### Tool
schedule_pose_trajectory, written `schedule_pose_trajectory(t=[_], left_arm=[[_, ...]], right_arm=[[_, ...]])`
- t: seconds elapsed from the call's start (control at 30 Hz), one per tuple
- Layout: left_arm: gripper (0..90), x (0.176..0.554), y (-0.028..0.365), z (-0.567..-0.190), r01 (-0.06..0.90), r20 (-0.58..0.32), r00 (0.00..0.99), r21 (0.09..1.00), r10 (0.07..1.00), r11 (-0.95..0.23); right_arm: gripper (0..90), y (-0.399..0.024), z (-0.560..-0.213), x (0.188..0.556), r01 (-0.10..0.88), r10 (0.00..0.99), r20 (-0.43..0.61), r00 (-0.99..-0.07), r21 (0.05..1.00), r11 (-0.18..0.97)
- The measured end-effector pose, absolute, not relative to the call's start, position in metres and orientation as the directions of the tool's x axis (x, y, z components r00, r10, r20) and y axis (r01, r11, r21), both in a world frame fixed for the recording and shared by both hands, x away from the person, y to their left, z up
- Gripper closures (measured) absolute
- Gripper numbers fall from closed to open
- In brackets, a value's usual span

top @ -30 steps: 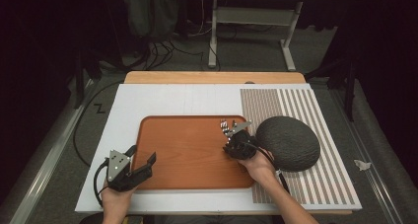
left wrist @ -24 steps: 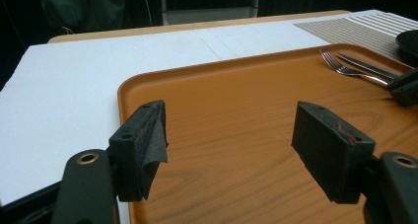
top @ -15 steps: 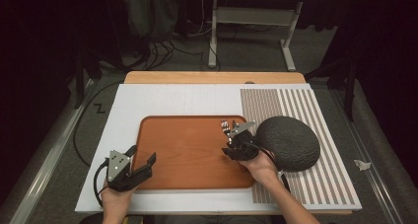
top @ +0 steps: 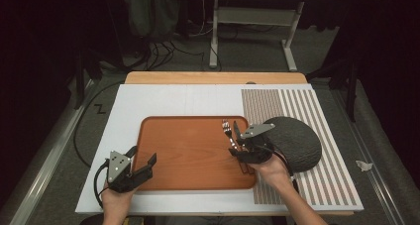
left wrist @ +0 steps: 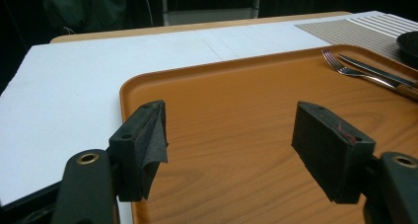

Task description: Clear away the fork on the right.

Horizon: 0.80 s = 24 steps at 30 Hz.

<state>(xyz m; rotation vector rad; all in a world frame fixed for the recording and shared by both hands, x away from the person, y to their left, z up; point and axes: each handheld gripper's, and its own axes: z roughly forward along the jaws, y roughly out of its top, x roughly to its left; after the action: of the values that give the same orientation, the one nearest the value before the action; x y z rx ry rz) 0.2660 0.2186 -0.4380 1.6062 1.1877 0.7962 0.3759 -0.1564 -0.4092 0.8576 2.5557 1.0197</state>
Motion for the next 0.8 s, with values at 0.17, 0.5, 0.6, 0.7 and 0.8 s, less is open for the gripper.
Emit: schedule_pose_trajectory(t=[0.17, 0.5, 0.6, 0.7, 0.8], left_arm=[[29.5, 0.265, 0.219, -0.438, 0.329, -0.037, 0.314, 0.941, 0.949, -0.072], [29.5, 0.266, 0.219, -0.438, 0.328, -0.036, 0.317, 0.942, 0.948, -0.074], [29.5, 0.266, 0.219, -0.438, 0.328, -0.039, 0.317, 0.942, 0.948, -0.071], [29.5, 0.266, 0.219, -0.438, 0.33, -0.036, 0.316, 0.941, 0.948, -0.074], [29.5, 0.266, 0.218, -0.438, 0.332, -0.031, 0.319, 0.94, 0.947, -0.081]], right_arm=[[52.0, -0.17, -0.406, 0.37, 0.412, 0.617, -0.025, -0.786, 0.724, 0.554], [48.5, -0.197, -0.404, 0.36, 0.402, 0.645, -0.027, -0.763, 0.763, 0.507], [47.6, -0.207, -0.405, 0.356, 0.4, 0.656, -0.028, -0.755, 0.772, 0.494], [46.6, -0.217, -0.405, 0.352, 0.391, 0.667, -0.032, -0.744, 0.79, 0.473], [47.6, -0.228, -0.404, 0.344, 0.374, 0.68, -0.042, -0.732, 0.81, 0.452]])
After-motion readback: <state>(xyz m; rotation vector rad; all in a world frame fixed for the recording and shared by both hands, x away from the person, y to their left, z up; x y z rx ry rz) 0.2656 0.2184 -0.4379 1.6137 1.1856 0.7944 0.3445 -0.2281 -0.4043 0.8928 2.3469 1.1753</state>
